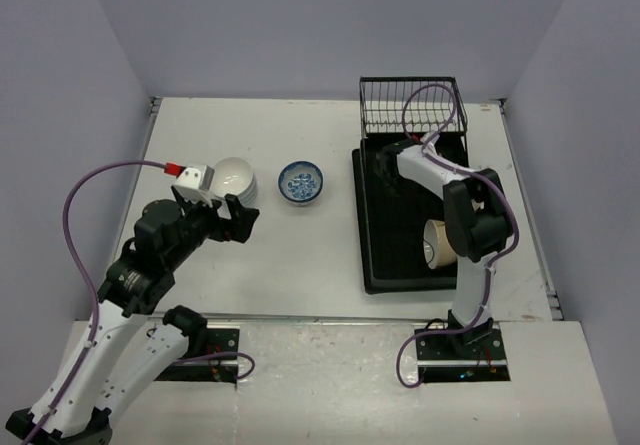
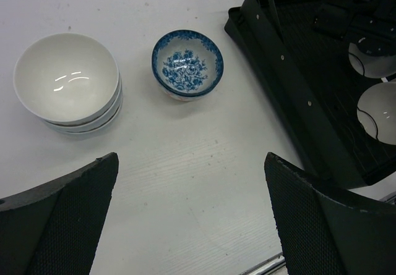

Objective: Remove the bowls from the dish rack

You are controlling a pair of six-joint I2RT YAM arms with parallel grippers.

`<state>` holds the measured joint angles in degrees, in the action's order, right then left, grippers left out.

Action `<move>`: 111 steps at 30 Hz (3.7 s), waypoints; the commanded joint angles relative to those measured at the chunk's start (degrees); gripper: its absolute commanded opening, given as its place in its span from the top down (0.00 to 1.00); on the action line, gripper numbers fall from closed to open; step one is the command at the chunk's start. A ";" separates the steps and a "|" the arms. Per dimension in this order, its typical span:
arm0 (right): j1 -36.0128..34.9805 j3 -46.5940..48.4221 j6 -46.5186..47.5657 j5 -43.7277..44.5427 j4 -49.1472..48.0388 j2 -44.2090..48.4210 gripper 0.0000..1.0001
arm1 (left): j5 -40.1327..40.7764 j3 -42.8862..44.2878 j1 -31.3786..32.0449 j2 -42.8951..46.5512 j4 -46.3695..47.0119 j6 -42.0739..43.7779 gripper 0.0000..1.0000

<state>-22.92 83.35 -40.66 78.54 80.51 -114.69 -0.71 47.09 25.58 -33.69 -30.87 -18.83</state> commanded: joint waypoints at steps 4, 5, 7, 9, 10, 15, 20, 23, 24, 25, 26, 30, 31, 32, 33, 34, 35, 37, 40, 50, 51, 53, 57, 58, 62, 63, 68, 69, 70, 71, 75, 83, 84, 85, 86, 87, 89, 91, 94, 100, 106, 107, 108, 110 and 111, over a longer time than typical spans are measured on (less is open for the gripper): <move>0.42 3.84 -3.89 12.07 5.45 3.51 1.00 | 0.45 -0.07 0.17 -0.76 1.87 1.16 0.00; 0.42 4.10 -3.90 12.07 5.45 4.12 1.00 | 0.45 0.02 0.17 -0.93 1.87 1.16 0.00; 0.42 5.50 -3.02 12.07 5.45 6.31 1.00 | 0.45 0.02 0.17 -1.46 1.87 1.16 0.00; 0.42 7.26 -1.79 12.07 5.45 10.01 1.00 | 0.45 0.11 0.17 -1.82 1.69 1.16 0.00; 0.42 8.31 -1.18 11.99 5.45 10.97 1.00 | 0.45 0.11 0.17 -1.90 1.69 1.16 0.00; 0.15 9.81 -1.26 11.98 5.53 15.90 1.00 | 2.29 0.11 0.17 -2.25 1.61 1.16 0.00; 0.15 8.58 -2.66 11.90 5.53 17.40 1.00 | 2.38 0.28 0.17 -2.61 1.61 1.16 0.00; 0.33 6.13 -5.12 11.90 5.53 16.00 1.00 | 2.47 0.19 0.17 -2.61 1.69 1.16 0.00; 0.24 4.29 -5.65 11.90 5.53 15.30 1.00 | 2.56 0.19 0.17 -2.52 1.61 1.08 0.00; 0.24 3.23 -6.44 11.90 5.62 14.25 1.00 | 2.56 0.19 0.17 -2.52 1.61 1.08 0.00; 0.33 2.18 -8.45 11.81 5.71 13.89 1.00 | 2.47 0.19 0.17 -2.43 1.61 1.08 0.00; 0.24 -3.79 -13.63 11.72 5.89 12.39 1.00 | 2.29 0.19 0.17 -2.43 1.61 1.08 0.00; 0.24 -4.51 -14.43 11.72 5.89 12.04 0.98 | 2.29 0.28 0.17 -2.43 1.61 1.08 0.00; 0.24 -5.73 -15.40 11.81 5.89 11.25 0.95 | 2.21 0.20 0.17 -2.43 1.69 1.08 0.00; 0.24 -6.00 -15.50 11.72 5.89 10.90 0.95 | 2.20 0.28 0.17 -2.52 1.69 1.08 0.00; 0.33 -6.18 -15.67 11.72 5.89 10.37 0.95 | 2.20 0.28 0.17 -2.52 1.61 1.16 0.00; 0.16 -6.53 -16.20 11.72 5.89 9.50 0.90 | 2.12 0.37 0.17 -2.43 1.69 1.16 0.00; 0.15 -6.80 -16.64 11.72 5.89 8.35 0.87 | 2.20 0.28 0.17 -2.26 1.69 1.16 0.00; -0.02 -7.06 -17.69 11.63 5.89 6.33 0.79 | 2.12 0.19 0.17 -1.90 1.78 1.16 0.00; -0.72 -7.68 -20.94 9.62 5.89 8.34 0.58 | 1.94 0.19 0.17 -2.08 1.96 1.25 0.00; -0.73 -7.85 -21.38 9.18 5.89 8.96 0.56 | 1.94 0.19 0.17 -2.08 1.96 1.16 0.00; -0.73 -8.73 -22.26 8.47 5.89 9.75 0.63 | 2.03 0.19 0.17 -1.82 1.78 1.16 0.00; -0.64 -10.92 -22.88 8.29 5.89 8.62 0.75 | 2.12 0.02 0.17 -1.03 1.87 1.16 0.00; -0.72 -11.28 -23.05 8.21 5.89 8.61 0.75 | 2.12 0.02 0.17 -1.02 1.87 1.16 0.00; -0.73 -12.07 -24.63 7.15 5.89 7.47 0.62 | 2.03 0.02 0.17 -0.76 1.78 1.16 0.00; -0.81 -12.16 -24.99 6.89 5.97 7.55 0.61 | 2.03 0.02 0.17 -0.67 1.87 1.16 0.00; -1.08 -12.69 -26.31 6.71 5.89 9.57 0.73 | 2.12 0.02 0.17 -0.50 1.87 1.08 0.00; -1.08 -12.69 -26.05 7.15 5.89 9.66 0.75 | 2.12 0.02 0.17 -0.41 1.87 1.08 0.00; -1.08 -12.69 -25.96 7.41 5.97 9.58 0.77 | 2.20 0.02 0.17 -0.41 1.78 1.08 0.00; -1.16 -12.77 -25.52 7.85 5.89 8.88 0.82 | 2.12 0.02 0.17 -0.32 1.78 1.08 0.00; -1.34 -11.81 -23.32 8.91 5.89 5.98 0.88 | 2.12 -0.07 0.17 -0.06 1.87 1.08 0.00; -3.97 -8.65 -19.64 11.19 5.89 5.01 1.00 | 2.29 -0.07 0.17 -0.15 1.78 1.08 0.00; -3.98 -8.30 -19.11 11.54 5.89 4.75 1.00 | 2.29 -0.07 0.17 -0.15 1.78 1.08 0.00; -4.06 -7.86 -18.32 11.63 5.89 4.48 1.00 | 2.29 0.02 0.17 -0.15 1.78 1.08 0.00; -3.98 -6.98 -16.48 11.81 5.89 4.13 1.00 | 2.29 0.02 0.17 -0.23 1.78 1.08 0.00; -3.98 -6.63 -15.94 11.90 5.71 3.78 1.00 | 2.29 -0.07 0.17 -0.23 1.78 1.08 0.00; -3.80 -5.40 -14.71 11.90 5.62 3.60 1.00 | 2.29 0.02 0.17 -0.23 1.78 1.08 0.00; -3.89 -4.78 -14.18 11.90 5.62 3.25 1.00 | 2.21 -0.07 0.17 -0.23 1.78 1.08 0.00; -4.33 -4.34 -13.30 11.81 5.71 3.16 1.00 | 2.38 -0.07 0.17 -0.06 1.78 1.08 0.00; -5.29 -5.66 -15.14 11.02 5.89 6.06 1.00 | 2.29 0.02 0.17 -0.23 1.78 1.08 0.00; -6.17 -3.64 -16.38 6.19 5.80 11.24 1.00 | 2.29 0.02 0.17 -0.58 1.87 1.08 0.00; -6.61 -3.20 -16.12 5.57 5.80 12.73 0.99 | 2.29 0.11 0.17 -0.76 1.78 1.16 0.00; -6.79 -2.67 -15.85 4.87 5.80 13.35 0.99 | 2.21 0.11 0.17 -0.85 1.78 1.16 0.00; -7.23 -1.62 -15.67 2.33 5.80 15.10 0.97 | 2.29 0.19 0.08 -1.11 1.78 1.16 0.00; -7.75 -1.09 -15.93 1.36 5.80 17.12 0.94 | 2.29 0.28 0.08 -1.29 1.78 1.16 0.00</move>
<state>-27.59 76.64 -54.17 76.20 76.69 -106.54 0.89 47.09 25.63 -34.44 -30.89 -18.83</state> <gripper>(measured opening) 0.091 0.997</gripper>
